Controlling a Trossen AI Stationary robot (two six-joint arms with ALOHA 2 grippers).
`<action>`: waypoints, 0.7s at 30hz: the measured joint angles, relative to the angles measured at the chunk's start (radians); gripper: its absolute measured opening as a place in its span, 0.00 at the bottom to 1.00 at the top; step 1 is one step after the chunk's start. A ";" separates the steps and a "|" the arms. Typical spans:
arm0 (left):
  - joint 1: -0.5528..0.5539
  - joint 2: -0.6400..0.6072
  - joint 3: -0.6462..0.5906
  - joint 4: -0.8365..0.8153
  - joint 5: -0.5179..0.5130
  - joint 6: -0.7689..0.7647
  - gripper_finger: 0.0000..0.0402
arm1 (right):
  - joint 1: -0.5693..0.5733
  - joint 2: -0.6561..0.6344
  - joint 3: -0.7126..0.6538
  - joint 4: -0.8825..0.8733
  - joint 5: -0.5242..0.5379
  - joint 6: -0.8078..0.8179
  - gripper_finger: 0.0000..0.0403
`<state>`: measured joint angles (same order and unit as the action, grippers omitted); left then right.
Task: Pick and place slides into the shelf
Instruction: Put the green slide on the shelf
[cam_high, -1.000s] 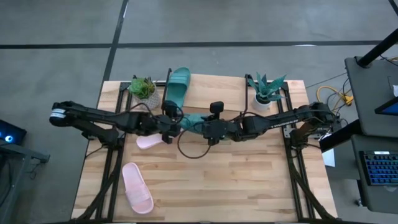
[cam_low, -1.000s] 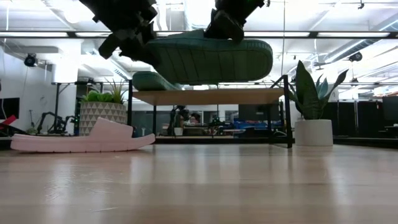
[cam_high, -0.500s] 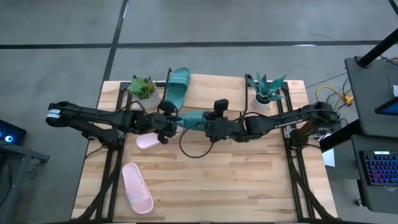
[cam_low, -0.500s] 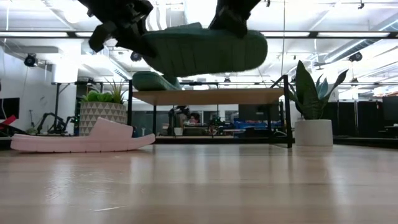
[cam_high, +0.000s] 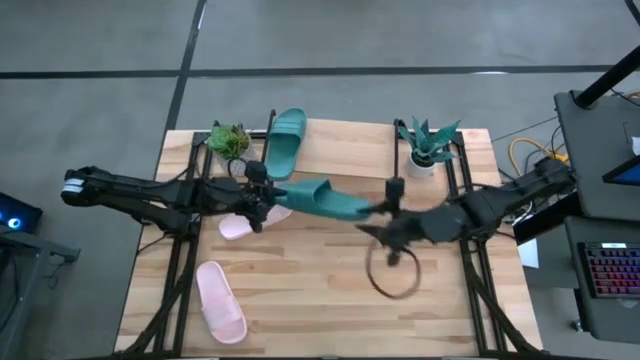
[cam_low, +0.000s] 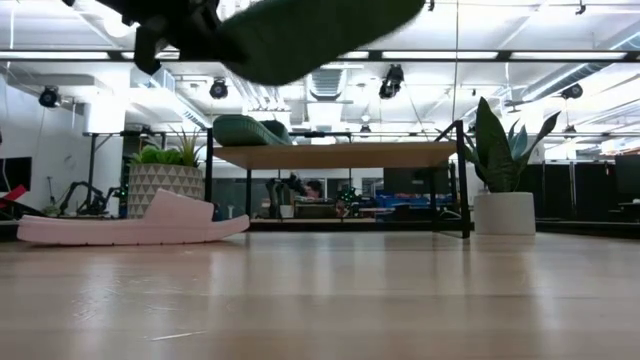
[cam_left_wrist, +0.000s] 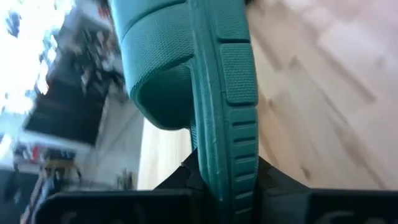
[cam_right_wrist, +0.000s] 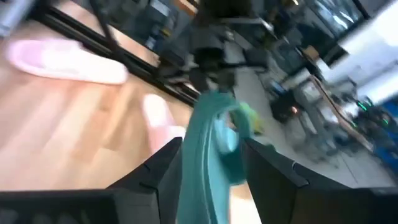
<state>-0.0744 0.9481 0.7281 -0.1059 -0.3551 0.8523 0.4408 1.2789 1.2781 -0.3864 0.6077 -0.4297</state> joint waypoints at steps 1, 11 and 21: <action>-0.001 -0.010 -0.014 0.018 0.011 0.017 0.05 | 0.021 -0.012 -0.014 0.001 0.016 -0.004 0.38; 0.000 -0.064 -0.084 0.187 0.110 0.108 0.05 | 0.196 -0.073 -0.134 0.197 0.176 -0.234 0.35; 0.000 -0.082 -0.086 0.206 0.201 0.124 0.05 | 0.199 -0.080 -0.204 0.335 0.130 -0.401 0.39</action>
<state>-0.0742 0.8658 0.6416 0.1000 -0.1537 0.9764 0.6403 1.1984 1.0743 -0.0516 0.7380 -0.8308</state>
